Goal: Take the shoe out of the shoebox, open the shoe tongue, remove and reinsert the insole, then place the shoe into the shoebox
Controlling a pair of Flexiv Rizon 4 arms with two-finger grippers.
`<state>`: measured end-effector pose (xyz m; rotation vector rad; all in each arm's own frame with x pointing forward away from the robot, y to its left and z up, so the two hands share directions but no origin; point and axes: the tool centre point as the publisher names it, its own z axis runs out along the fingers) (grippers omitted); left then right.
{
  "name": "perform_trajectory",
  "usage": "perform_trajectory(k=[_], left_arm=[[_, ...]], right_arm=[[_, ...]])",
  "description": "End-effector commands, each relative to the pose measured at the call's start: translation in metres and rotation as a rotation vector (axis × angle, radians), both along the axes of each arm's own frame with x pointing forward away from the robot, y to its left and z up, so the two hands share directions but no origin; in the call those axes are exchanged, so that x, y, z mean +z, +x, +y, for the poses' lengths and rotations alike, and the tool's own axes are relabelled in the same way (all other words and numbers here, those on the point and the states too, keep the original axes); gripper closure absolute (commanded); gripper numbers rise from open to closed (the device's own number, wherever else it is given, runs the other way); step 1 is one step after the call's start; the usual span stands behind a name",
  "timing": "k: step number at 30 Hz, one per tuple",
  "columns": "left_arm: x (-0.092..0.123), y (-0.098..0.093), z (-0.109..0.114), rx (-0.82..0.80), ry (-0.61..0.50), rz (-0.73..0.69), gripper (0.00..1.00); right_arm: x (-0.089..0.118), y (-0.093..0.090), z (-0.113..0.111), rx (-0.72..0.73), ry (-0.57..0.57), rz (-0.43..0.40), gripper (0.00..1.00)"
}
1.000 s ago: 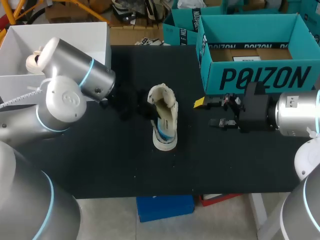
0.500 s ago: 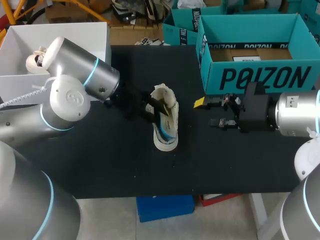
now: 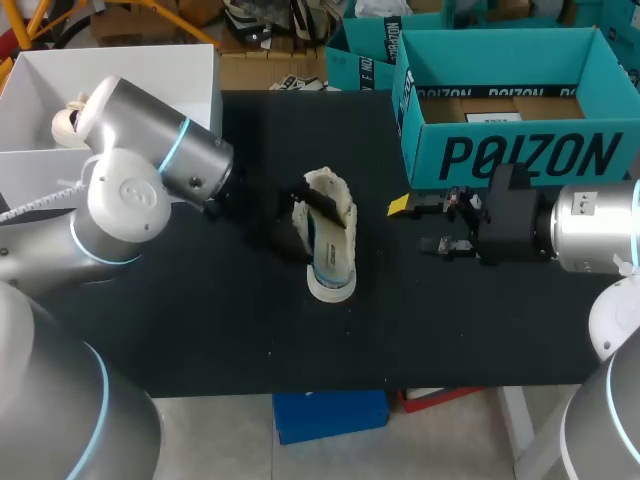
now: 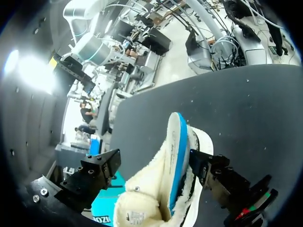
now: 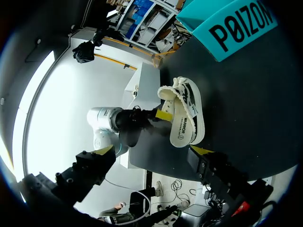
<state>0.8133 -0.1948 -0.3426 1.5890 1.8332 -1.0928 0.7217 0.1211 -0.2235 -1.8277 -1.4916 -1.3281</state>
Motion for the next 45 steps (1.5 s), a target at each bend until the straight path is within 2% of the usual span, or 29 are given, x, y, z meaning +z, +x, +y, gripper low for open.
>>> perform_trajectory(k=[1, 2, 3, 10, 13, 15, 26, 45], left_arm=[[0.001, -0.005, 0.001, -0.010, 0.002, 0.004, 0.29], [0.000, -0.006, 0.001, -0.014, 0.005, 0.006, 0.42], [0.000, -0.007, 0.001, -0.020, 0.009, 0.012, 0.50], [-0.002, -0.012, 0.007, -0.051, 0.045, 0.030, 0.55], [-0.004, -0.012, 0.007, -0.057, 0.052, 0.034, 0.75], [-0.004, -0.013, 0.007, -0.068, 0.056, 0.042, 1.00], [-0.011, -0.016, 0.004, -0.106, 0.076, 0.066, 1.00], [-0.017, 0.010, 0.000, -0.039, 0.124, -0.043, 1.00]], right_arm=[[0.000, 0.000, 0.001, -0.002, -0.002, 0.001, 0.00], [0.000, 0.000, 0.001, -0.002, -0.002, 0.001, 0.00], [0.000, 0.000, 0.001, -0.002, -0.002, 0.001, 0.00], [0.000, 0.000, 0.001, -0.002, -0.002, 0.001, 0.00], [0.000, 0.000, 0.001, -0.002, -0.002, 0.001, 0.00], [0.000, 0.000, 0.001, -0.002, -0.002, 0.001, 0.00], [0.000, 0.000, 0.001, -0.002, -0.002, 0.001, 0.00], [0.000, 0.000, 0.001, -0.002, -0.002, 0.001, 0.00]])
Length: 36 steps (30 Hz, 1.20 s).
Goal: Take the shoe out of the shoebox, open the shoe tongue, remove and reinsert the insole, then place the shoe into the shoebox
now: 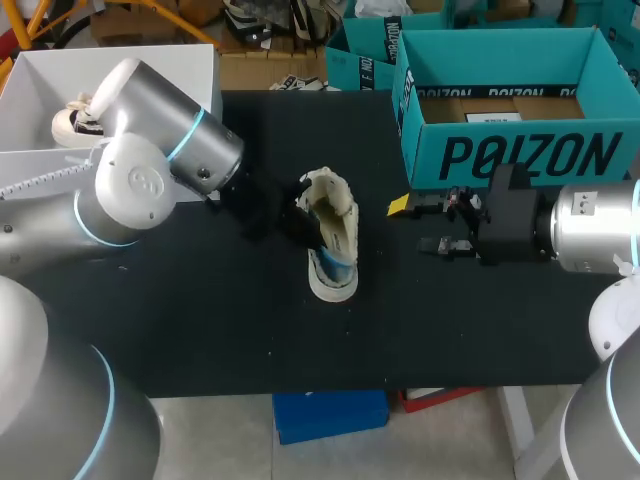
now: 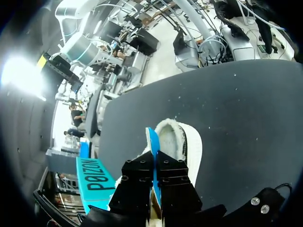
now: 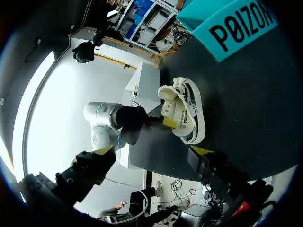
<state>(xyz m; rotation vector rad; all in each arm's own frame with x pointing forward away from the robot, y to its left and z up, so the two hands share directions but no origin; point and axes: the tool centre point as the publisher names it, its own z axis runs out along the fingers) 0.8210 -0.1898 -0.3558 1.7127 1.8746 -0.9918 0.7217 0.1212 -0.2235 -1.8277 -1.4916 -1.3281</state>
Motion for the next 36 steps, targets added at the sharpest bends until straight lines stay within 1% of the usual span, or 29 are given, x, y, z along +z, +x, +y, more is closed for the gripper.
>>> perform_trajectory(k=[1, 11, 17, 18, 19, 20, 23, 26, 30, 32, 33, 35, 36], left_arm=[[-0.005, 0.004, -0.005, 0.009, 0.010, -0.010, 1.00], [-0.012, 0.017, -0.006, 0.037, 0.049, -0.041, 1.00], [-0.011, 0.017, -0.007, 0.025, 0.059, -0.036, 1.00], [-0.011, 0.016, -0.008, 0.013, 0.063, -0.027, 0.73], [-0.011, 0.015, -0.009, 0.008, 0.066, -0.023, 0.42], [-0.010, 0.014, -0.010, 0.007, 0.065, -0.022, 0.00], [-0.005, 0.013, -0.009, -0.004, 0.055, -0.006, 0.00], [0.005, 0.011, -0.007, -0.010, 0.037, 0.011, 0.00], [0.019, 0.010, -0.003, -0.015, 0.020, 0.014, 0.00], [0.023, 0.011, -0.003, -0.015, 0.022, 0.001, 0.00], [0.023, 0.011, -0.003, -0.018, 0.021, 0.006, 0.05], [0.024, 0.010, -0.003, -0.023, 0.020, 0.009, 0.10], [0.025, 0.010, -0.004, -0.026, 0.021, 0.008, 0.22]], right_arm=[[0.000, 0.000, 0.001, -0.002, -0.002, 0.001, 0.00], [0.000, 0.000, 0.001, -0.002, -0.002, 0.001, 0.00], [0.000, 0.000, 0.001, -0.002, -0.002, 0.001, 0.00], [0.000, 0.000, 0.001, -0.002, -0.002, 0.001, 0.00], [0.000, 0.000, 0.001, -0.002, -0.002, 0.001, 0.00], [0.000, 0.000, 0.001, -0.002, -0.002, 0.001, 0.00], [0.000, 0.000, 0.001, -0.002, -0.002, 0.001, 0.00], [0.000, 0.000, 0.001, -0.002, -0.002, 0.001, 0.00], [0.000, 0.000, 0.001, -0.002, -0.002, 0.001, 0.00], [0.000, 0.000, 0.001, -0.002, -0.002, 0.001, 0.00], [0.000, 0.000, 0.001, -0.002, -0.002, 0.001, 0.00], [0.000, 0.000, 0.001, -0.002, -0.002, 0.001, 0.00], [0.000, 0.000, 0.001, -0.002, -0.002, 0.001, 0.00]])
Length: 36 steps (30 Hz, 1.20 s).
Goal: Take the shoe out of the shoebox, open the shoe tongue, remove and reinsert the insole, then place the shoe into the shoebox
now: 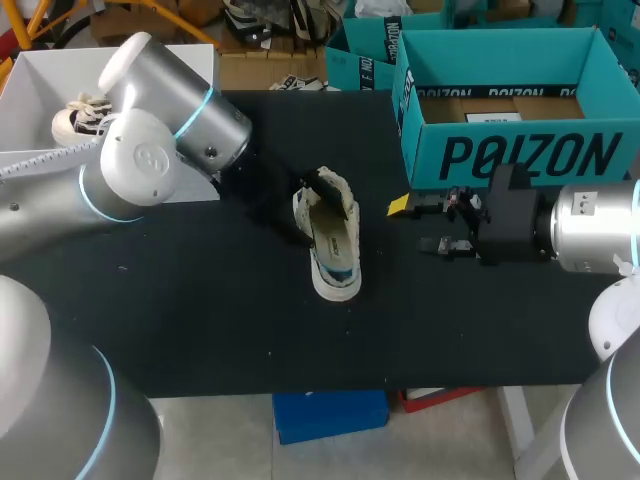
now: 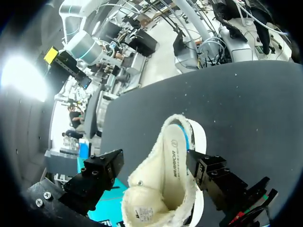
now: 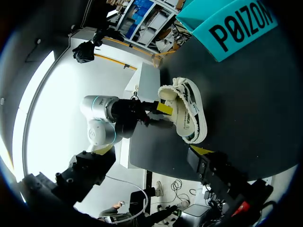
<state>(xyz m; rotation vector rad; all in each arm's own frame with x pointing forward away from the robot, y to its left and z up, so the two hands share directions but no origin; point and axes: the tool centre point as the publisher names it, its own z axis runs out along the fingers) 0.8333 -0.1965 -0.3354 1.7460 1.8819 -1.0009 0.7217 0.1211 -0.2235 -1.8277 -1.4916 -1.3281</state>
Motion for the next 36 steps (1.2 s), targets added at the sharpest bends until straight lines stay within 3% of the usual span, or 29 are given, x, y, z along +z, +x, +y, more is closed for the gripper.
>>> perform_trajectory(k=[1, 4, 5, 6, 19, 36], left_arm=[[0.005, -0.003, 0.003, -0.006, 0.003, -0.005, 0.47], [0.007, -0.003, 0.001, -0.044, 0.032, -0.004, 0.76], [0.008, -0.003, 0.001, -0.057, 0.046, -0.011, 0.92], [0.009, -0.003, 0.000, -0.070, 0.062, -0.015, 1.00], [-0.003, -0.014, 0.018, -0.172, 0.270, -0.010, 1.00], [-0.030, -0.027, 0.010, -0.203, 0.302, 0.020, 1.00]], right_arm=[[0.000, 0.000, 0.001, -0.002, -0.002, 0.001, 0.00], [0.000, 0.000, 0.001, -0.002, -0.002, 0.001, 0.00], [0.000, 0.000, 0.001, -0.002, -0.002, 0.001, 0.00], [0.000, 0.000, 0.001, -0.002, -0.002, 0.001, 0.00], [0.000, 0.000, 0.001, -0.002, -0.002, 0.001, 0.00], [0.000, 0.000, 0.001, -0.002, -0.002, 0.001, 0.00]])
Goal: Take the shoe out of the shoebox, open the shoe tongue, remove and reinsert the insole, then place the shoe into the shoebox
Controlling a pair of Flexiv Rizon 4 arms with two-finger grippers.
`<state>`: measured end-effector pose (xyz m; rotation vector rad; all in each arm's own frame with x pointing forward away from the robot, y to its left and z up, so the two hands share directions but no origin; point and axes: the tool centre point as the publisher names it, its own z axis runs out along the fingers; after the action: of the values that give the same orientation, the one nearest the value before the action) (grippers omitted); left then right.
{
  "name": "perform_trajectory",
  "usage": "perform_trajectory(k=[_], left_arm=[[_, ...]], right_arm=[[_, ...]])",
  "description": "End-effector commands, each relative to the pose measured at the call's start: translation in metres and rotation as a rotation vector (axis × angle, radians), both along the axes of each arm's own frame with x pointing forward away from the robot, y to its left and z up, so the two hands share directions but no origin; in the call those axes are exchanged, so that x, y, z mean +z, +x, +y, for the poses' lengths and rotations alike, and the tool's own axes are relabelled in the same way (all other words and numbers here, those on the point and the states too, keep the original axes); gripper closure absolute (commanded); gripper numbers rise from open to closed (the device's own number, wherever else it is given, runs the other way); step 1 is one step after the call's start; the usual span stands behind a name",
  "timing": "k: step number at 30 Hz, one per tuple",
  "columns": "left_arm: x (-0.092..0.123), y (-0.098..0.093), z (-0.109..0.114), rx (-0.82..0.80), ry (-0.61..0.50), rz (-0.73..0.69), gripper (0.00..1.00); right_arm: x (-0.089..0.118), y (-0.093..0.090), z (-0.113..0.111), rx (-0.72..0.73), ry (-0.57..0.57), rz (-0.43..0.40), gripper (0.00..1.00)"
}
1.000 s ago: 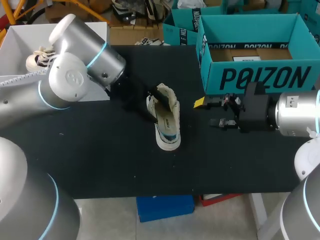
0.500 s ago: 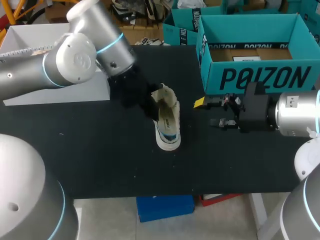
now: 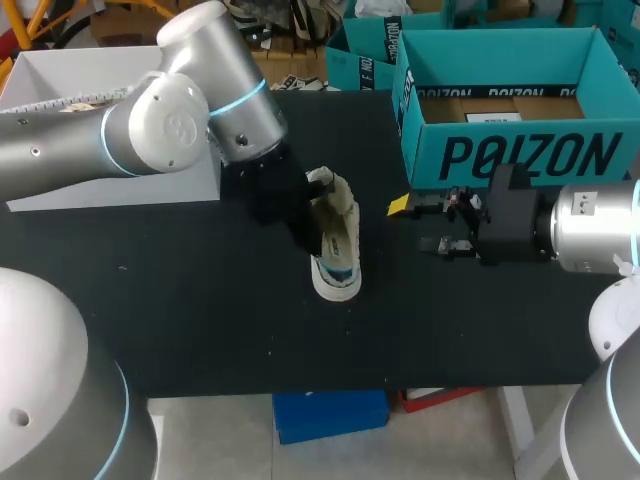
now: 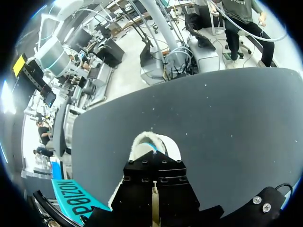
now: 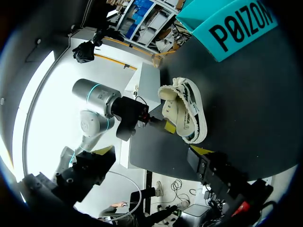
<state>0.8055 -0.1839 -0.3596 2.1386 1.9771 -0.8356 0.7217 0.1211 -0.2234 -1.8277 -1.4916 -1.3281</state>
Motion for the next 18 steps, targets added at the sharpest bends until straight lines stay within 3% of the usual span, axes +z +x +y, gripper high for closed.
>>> perform_trajectory(k=[1, 18], left_arm=[[-0.007, 0.000, -0.003, 0.000, 0.005, 0.008, 1.00], [-0.025, -0.002, -0.018, -0.033, 0.036, 0.037, 1.00]], right_arm=[[0.000, 0.000, 0.001, -0.002, -0.002, 0.001, 0.00], [0.000, 0.000, 0.001, -0.002, -0.002, 0.001, 0.00]])
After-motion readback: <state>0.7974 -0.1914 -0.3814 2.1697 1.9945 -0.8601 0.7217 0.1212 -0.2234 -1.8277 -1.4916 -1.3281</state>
